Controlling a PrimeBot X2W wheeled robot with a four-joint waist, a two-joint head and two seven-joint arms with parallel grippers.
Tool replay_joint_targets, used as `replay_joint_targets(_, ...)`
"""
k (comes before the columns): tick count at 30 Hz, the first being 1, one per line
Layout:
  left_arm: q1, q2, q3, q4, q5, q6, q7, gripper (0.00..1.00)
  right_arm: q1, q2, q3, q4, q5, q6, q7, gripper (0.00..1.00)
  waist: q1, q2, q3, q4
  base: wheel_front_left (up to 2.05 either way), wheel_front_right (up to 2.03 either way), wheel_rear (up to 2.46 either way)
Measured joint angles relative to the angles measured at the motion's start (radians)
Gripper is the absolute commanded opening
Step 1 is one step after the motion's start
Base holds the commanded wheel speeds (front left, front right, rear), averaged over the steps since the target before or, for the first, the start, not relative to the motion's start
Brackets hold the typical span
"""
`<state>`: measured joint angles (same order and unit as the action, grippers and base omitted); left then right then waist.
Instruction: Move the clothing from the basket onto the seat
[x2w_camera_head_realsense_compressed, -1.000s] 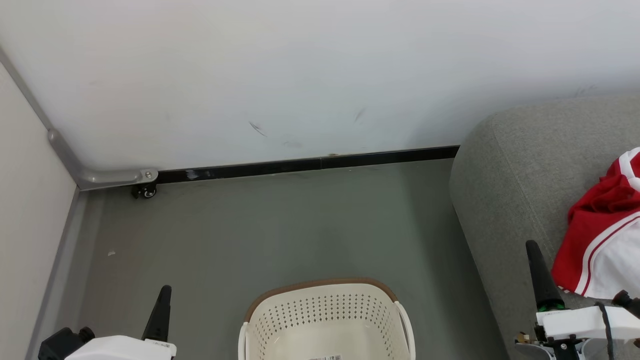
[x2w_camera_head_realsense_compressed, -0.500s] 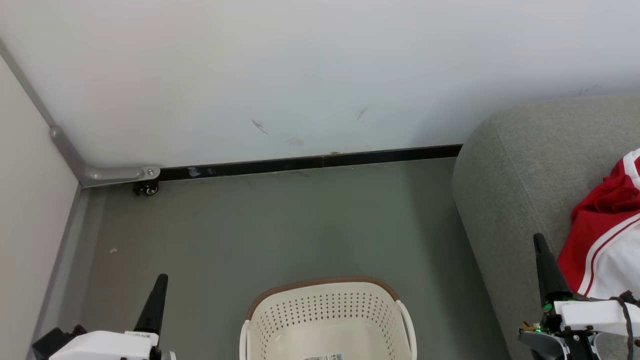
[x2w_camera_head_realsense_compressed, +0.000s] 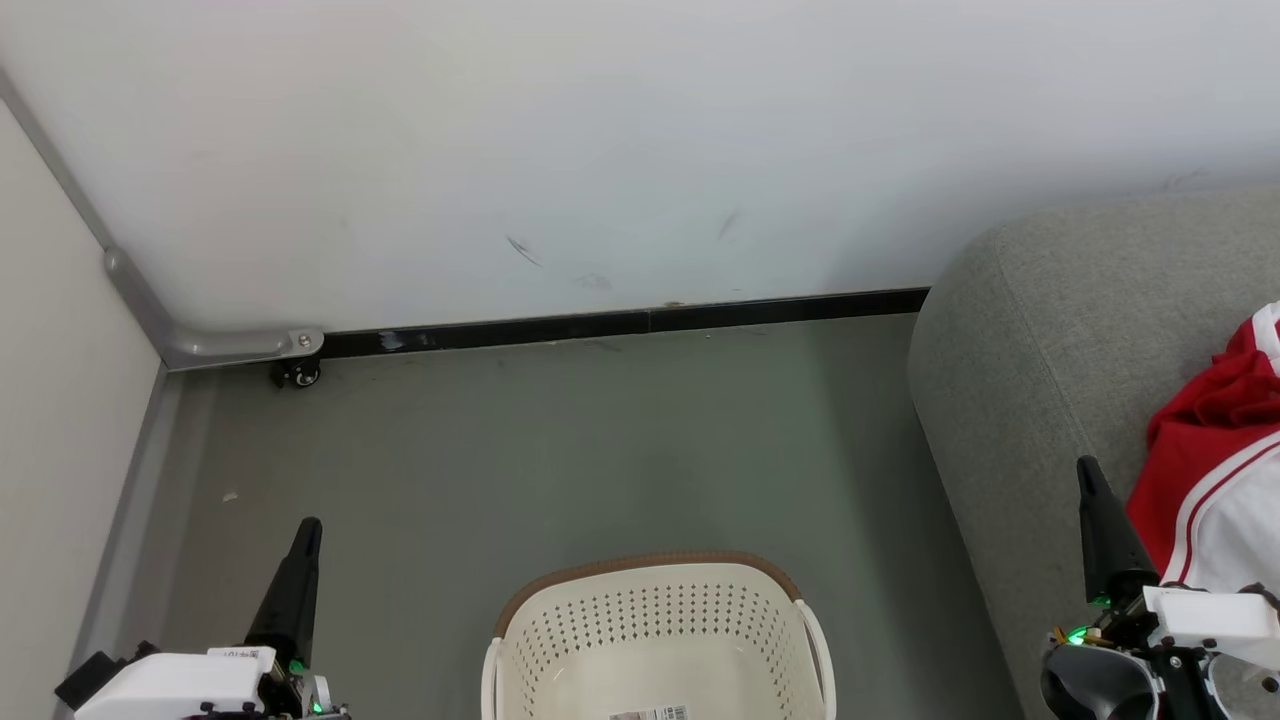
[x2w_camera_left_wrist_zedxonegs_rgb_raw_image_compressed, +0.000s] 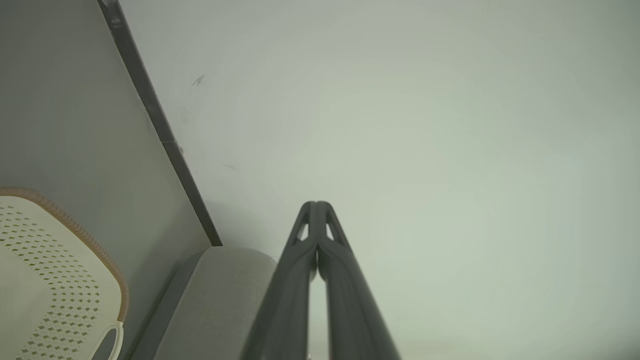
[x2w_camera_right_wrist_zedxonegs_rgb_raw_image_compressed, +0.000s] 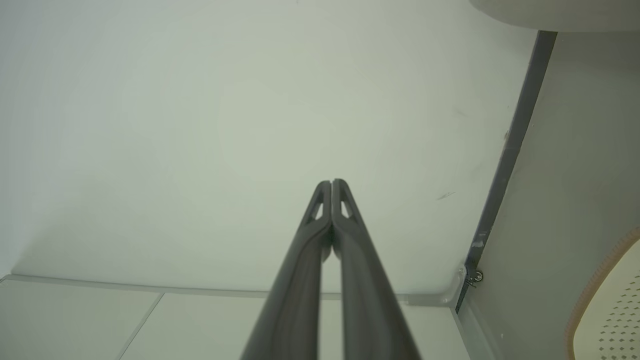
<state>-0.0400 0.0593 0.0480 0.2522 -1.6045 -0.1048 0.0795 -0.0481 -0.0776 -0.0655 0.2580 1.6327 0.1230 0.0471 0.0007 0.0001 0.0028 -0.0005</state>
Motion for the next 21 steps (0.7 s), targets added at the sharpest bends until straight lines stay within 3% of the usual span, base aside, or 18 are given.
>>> replay_joint_targets(21, -0.005, -0.003, 0.006, 0.011, -0.020, -0.010, 0.001, 0.00, -0.013, -0.002, -0.004, 0.005, 0.023, 0.000, 0.006, 0.00, -0.0002, 0.0000, 0.000, 0.000, 0.00, 0.00, 0.00)
